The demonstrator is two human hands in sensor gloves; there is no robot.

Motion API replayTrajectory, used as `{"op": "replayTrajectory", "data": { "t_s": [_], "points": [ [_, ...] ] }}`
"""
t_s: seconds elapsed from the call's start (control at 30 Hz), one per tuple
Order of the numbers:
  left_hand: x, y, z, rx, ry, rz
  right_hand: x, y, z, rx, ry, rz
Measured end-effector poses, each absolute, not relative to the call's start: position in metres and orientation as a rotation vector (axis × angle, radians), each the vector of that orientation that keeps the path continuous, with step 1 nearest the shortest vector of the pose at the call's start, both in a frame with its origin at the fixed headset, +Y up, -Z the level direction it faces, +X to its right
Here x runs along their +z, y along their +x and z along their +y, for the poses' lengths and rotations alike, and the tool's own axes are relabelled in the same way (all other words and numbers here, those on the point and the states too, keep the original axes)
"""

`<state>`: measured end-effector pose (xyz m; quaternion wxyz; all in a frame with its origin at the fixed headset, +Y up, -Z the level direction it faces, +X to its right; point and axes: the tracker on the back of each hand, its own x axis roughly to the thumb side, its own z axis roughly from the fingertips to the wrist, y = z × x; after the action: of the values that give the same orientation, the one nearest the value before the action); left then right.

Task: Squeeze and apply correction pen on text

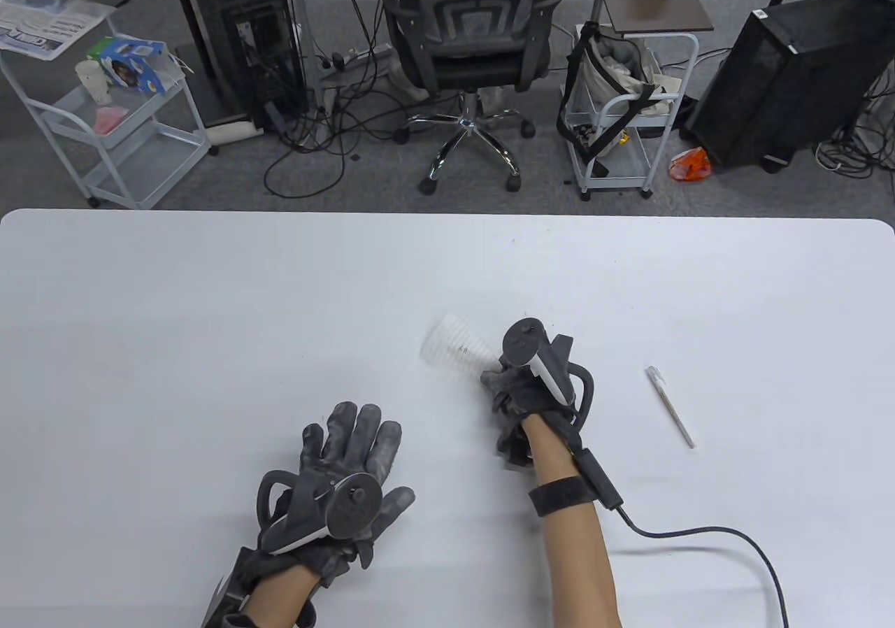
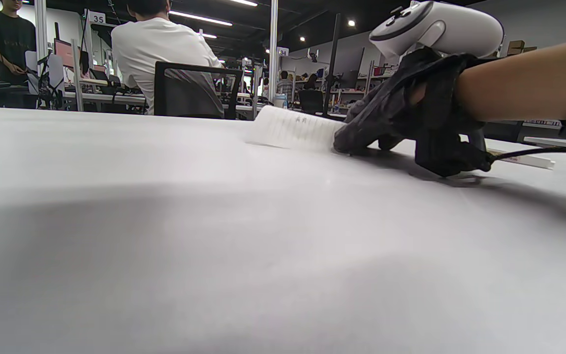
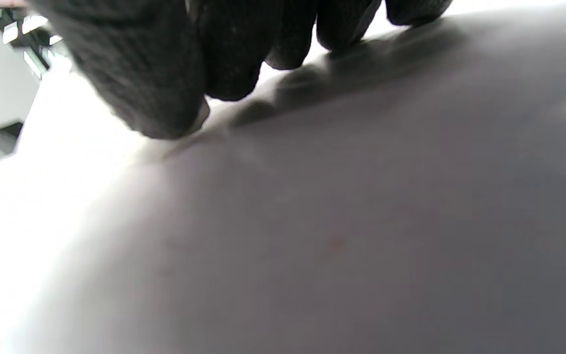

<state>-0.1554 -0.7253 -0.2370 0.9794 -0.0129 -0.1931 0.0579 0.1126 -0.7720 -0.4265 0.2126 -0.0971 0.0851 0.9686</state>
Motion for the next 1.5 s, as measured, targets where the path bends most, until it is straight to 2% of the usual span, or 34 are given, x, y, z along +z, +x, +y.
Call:
{"op": "replayTrajectory", "data": {
  "t_s": [0.3, 0.5, 0.57, 0.73, 0.93, 1.2, 1.5],
  "points": [
    [-0.237, -0.155, -0.725, 0.122, -0.024, -0.39, -0.422, 0.124, -0.756, 2.702, -0.273, 0.051],
    [-0.237, -0.156, -0.725, 0.124, -0.021, -0.388, -0.401, 0.128, -0.713, 2.792, -0.066, -0.209],
    [-0.237, -0.156, -0.725, 0.125, -0.017, -0.388, -0.392, 0.129, -0.701, 2.794, 0.021, -0.232],
    [-0.237, -0.157, -0.724, 0.137, -0.002, -0.386, -0.358, 0.14, -0.671, 2.692, 0.187, -0.145],
    [-0.235, -0.158, -0.723, 0.145, 0.012, -0.385, -0.315, 0.15, -0.657, 2.647, 0.31, -0.1],
    [-0.235, -0.161, -0.724, 0.155, 0.009, -0.37, -0.289, 0.159, -0.672, 2.658, 0.381, 0.061],
    [-0.235, -0.161, -0.724, 0.147, -0.004, -0.369, -0.291, 0.151, -0.697, 2.604, 0.406, 0.341]
  ]
}}
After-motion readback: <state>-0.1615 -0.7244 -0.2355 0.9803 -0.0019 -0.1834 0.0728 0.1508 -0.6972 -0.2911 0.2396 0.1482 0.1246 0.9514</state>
